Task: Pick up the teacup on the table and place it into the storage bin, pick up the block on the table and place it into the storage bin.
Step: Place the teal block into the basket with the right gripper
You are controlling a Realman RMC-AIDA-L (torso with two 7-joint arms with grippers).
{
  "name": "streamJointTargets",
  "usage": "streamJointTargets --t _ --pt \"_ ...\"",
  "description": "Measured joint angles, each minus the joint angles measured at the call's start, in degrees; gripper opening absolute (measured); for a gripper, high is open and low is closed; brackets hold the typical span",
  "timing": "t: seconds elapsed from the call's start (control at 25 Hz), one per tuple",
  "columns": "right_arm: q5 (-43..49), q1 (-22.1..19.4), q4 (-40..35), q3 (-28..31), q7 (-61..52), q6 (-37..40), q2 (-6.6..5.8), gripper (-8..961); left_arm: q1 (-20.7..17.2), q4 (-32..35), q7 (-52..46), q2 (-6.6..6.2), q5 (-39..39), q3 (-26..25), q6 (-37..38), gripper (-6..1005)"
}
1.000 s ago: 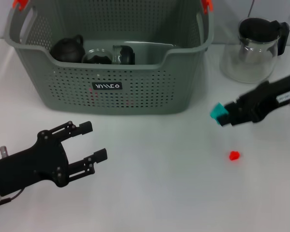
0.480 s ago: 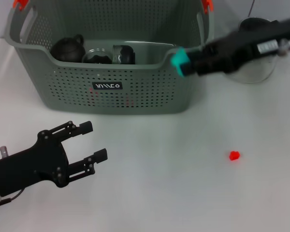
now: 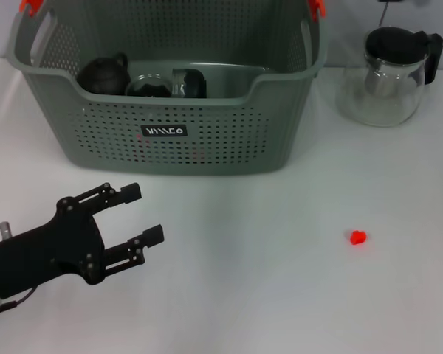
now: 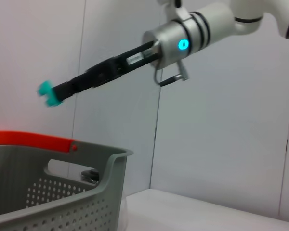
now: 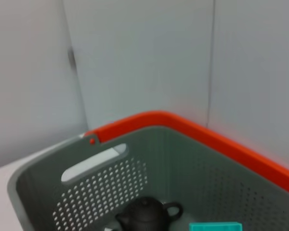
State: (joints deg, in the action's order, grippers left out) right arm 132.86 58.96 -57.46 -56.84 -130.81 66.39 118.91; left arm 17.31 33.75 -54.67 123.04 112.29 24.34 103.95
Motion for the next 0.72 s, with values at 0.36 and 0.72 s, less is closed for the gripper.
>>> streamJointTargets --t 0.36,0.72 --pt "7.2 11.5 15.7 -2.8 -0.5 -5.8 -0.43 417 0.3 0.0 0.0 0.08 -0.1 0.0 0.1 732" --pt "12.7 13.1 16.7 -5.5 -1.5 -7.7 0.95 478 0.4 0.0 0.0 -0.02 -0.2 0.0 -0.3 732"
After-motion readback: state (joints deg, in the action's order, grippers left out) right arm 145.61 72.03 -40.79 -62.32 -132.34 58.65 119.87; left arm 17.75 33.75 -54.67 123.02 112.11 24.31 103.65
